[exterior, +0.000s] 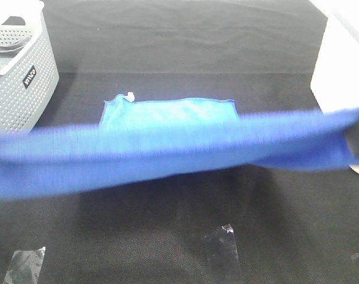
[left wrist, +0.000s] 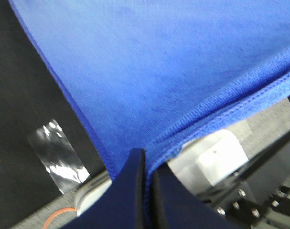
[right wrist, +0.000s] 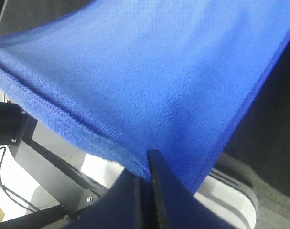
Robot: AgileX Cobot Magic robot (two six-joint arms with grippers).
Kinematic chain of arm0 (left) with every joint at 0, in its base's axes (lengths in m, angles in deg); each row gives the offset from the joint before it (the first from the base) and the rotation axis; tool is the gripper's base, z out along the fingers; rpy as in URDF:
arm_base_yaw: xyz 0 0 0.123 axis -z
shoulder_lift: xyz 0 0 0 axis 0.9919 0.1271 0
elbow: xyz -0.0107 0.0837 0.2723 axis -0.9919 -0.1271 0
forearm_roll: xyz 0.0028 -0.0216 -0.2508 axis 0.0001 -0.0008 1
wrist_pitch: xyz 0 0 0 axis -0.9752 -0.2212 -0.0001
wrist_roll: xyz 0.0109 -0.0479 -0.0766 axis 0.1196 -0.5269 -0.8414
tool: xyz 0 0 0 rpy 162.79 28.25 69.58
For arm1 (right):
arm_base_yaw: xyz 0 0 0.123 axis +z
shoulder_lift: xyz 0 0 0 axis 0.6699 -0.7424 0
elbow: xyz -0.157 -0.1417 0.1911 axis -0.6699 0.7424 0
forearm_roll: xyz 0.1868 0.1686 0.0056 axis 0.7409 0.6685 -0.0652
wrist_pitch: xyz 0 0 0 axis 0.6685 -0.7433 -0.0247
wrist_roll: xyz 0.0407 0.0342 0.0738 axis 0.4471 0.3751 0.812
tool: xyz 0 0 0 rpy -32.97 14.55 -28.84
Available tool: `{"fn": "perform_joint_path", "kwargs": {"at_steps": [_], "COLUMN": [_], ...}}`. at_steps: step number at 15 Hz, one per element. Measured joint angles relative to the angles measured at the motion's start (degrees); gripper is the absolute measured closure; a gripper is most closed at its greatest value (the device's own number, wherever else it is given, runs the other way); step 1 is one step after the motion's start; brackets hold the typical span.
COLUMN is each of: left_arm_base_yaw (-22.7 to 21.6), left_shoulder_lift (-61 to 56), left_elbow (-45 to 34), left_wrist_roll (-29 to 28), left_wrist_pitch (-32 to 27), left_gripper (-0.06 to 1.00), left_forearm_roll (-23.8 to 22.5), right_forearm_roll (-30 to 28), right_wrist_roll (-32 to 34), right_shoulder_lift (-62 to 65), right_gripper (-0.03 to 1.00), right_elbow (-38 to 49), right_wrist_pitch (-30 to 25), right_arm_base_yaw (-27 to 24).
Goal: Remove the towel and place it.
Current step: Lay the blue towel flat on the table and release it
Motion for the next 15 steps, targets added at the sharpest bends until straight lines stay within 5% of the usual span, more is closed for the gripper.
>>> {"fn": "perform_joint_path", "kwargs": {"at_steps": [10,15], "left_arm_base_yaw": [-0.57,-0.69], "left_shoulder_lift": [-1.15,-1.15], "left_elbow": [-20.68,-22.46], "left_wrist_roll": [-1.32,-2.46], "left_wrist_pitch": [0.06,-0.52], "left_gripper": [0.94,0.94], "left_forearm_roll": [8.54,10.20], "right_forearm_roll": [5.04,5.79], "right_wrist_roll": [0.92,0.92], "right_shoulder_lift": [0.17,0.29], "right_gripper": [0.94,0.94], "right_elbow": [20.00,24.92], "right_wrist_pitch": [0.17,0.29], "right_arm_base_yaw": [-0.23,-0.52]}}
